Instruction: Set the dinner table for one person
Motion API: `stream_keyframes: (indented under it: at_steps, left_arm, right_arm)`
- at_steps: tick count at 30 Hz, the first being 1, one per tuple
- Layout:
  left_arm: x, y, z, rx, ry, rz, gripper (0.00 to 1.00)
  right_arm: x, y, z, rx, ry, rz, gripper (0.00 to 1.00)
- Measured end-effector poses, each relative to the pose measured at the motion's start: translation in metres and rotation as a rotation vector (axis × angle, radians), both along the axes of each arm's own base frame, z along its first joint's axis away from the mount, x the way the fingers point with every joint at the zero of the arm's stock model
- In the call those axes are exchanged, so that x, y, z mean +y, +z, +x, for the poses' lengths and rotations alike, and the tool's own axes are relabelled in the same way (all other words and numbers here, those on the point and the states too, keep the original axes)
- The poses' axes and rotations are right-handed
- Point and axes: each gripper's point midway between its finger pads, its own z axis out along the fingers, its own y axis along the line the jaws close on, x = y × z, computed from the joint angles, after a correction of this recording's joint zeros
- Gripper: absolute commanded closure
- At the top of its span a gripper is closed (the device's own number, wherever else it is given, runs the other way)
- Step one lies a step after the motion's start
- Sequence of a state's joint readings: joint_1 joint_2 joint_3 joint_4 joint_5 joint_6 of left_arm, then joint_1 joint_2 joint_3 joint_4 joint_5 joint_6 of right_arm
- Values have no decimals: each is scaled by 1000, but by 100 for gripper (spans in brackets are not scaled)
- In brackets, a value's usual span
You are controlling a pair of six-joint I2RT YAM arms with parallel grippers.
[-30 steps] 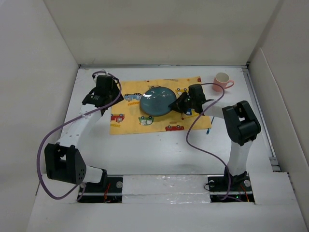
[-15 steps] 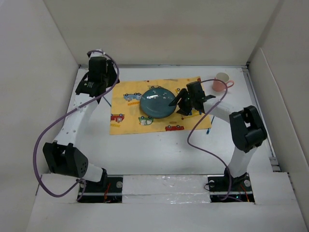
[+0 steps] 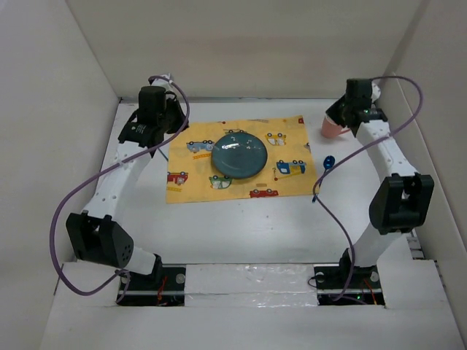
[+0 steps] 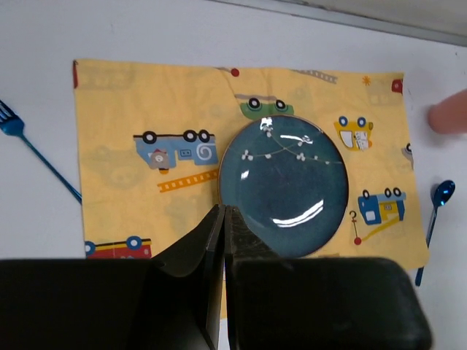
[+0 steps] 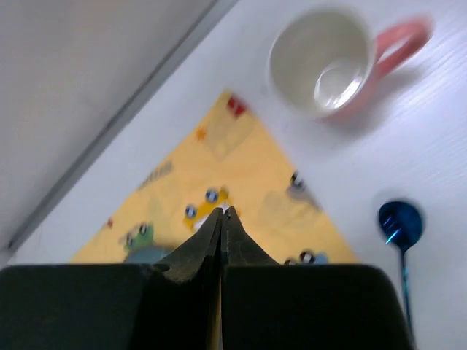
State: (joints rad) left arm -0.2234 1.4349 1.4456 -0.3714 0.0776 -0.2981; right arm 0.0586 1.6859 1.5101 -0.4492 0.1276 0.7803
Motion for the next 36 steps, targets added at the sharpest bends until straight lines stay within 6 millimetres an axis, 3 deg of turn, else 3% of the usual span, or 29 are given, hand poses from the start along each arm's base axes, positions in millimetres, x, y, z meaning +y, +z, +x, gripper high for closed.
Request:
stream_keyframes:
  at_steps: [2,4,5,8,9,14,18,25,31,36]
  left_arm:
    - [-5,-11,-5,25,-26,-7,100]
    - [-9,-20,-10,47,-41,-4,100]
    - [-11,-24,-13,56,-47,-2,96]
    - [-18,-32,-23,72,-71,1,83]
    - [-19,-33,-25,74,-77,0,81]
    - [-20,-33,-30,74,-83,-1,79]
    - [-20,-33,-30,73,-83,-1,79]
    - [-22,-34,-31,77,-92,-8,79]
    - [-23,-39,-30,91,-91,-10,79]
    - [-23,-40,-29,95,-89,-10,79]
  right_arm:
    - [-38,19,20,-24,-82,-71,98]
    - [-69,28,32,-27,-143,-131,80]
    - [-84,28,36,-13,-168,-159,58]
    - [-111,14,44,50,-192,-202,44]
    - [-117,6,48,75,-190,-211,43]
    - [-134,-50,57,225,-143,-227,44]
    - [-131,-83,48,326,-100,-219,44]
    - [-120,-94,44,349,-46,-190,46]
    - [-111,-97,49,334,-20,-168,63]
    - [-104,-112,56,337,-10,-138,78]
